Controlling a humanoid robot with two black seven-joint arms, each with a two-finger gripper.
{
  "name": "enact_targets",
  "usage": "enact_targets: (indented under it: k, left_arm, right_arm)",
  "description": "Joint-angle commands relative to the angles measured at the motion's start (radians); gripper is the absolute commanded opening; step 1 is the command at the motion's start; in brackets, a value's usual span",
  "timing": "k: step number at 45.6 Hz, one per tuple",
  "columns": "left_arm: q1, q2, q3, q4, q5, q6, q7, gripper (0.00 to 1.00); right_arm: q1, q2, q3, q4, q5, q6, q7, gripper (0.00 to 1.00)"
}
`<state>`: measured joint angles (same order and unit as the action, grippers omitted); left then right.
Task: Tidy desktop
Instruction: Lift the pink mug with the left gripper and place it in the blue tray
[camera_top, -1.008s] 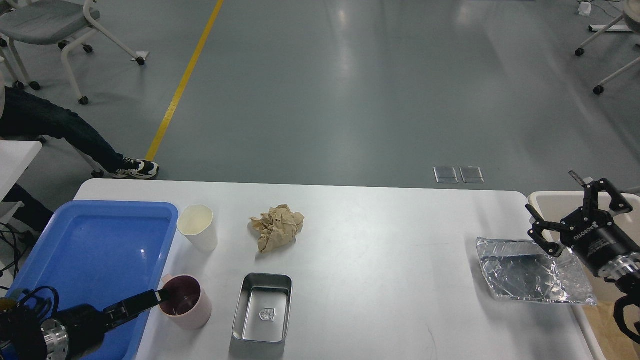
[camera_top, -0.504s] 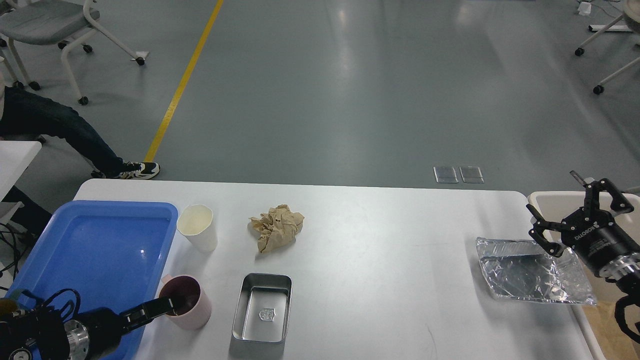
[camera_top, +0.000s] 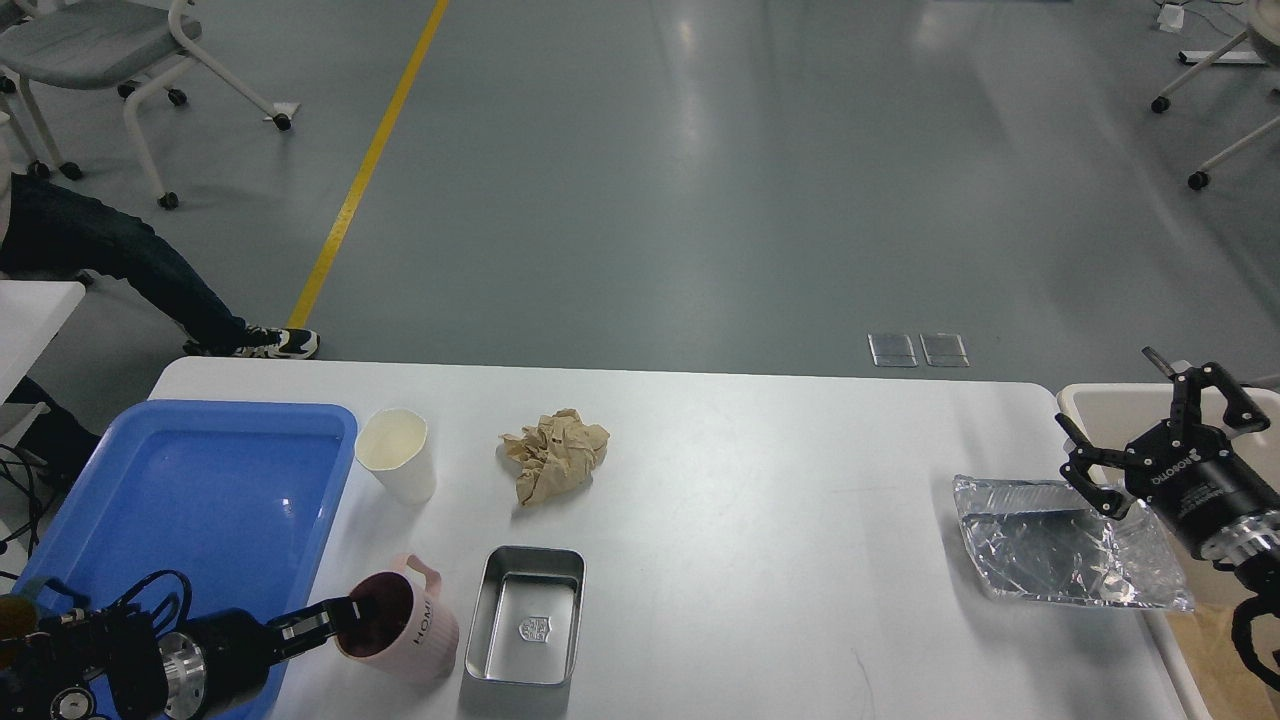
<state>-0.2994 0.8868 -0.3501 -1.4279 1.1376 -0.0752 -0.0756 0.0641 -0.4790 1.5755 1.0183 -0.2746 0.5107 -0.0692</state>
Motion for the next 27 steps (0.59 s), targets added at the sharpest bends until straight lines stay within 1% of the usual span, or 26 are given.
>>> enact_targets:
  k: [1,7,11,15,20,24,27]
  left_arm:
    - [0.0,0.018,0.022,-0.002,0.001,0.002,-0.023,0.0]
    - [0.0,0.044,0.031,-0.005,0.002,0.002,-0.038,0.0]
    - [-0.004,0.058,0.03,-0.009,0.004,0.002,-0.039,0.0]
    - [-0.02,0.109,0.028,-0.026,-0.002,-0.014,-0.038,0.02]
    - [-0.067,0.193,0.005,-0.094,-0.01,-0.064,-0.038,0.02]
    - [-0.099,0.279,-0.009,-0.186,-0.055,-0.066,-0.038,0.01]
    - [-0.119,0.345,-0.01,-0.224,-0.072,-0.067,-0.039,0.01]
  right_arm:
    - [0.006,0.0,0.0,-0.003,0.0,-0.001,0.0,1.0]
    - [0.005,0.0,0.0,-0.006,0.0,-0.001,0.0,1.0]
    - [0.005,0.0,0.0,-0.009,0.0,-0.001,0.0,1.0]
    - [0.005,0.0,0.0,-0.009,0.0,-0.001,0.0,1.0]
    - [0.006,0.0,0.0,-0.009,0.0,-0.001,0.0,1.0]
    - [0.006,0.002,-0.003,-0.006,0.0,-0.003,0.0,1.0]
    - [0.008,0.002,-0.003,-0.001,0.0,-0.003,0.0,1.0]
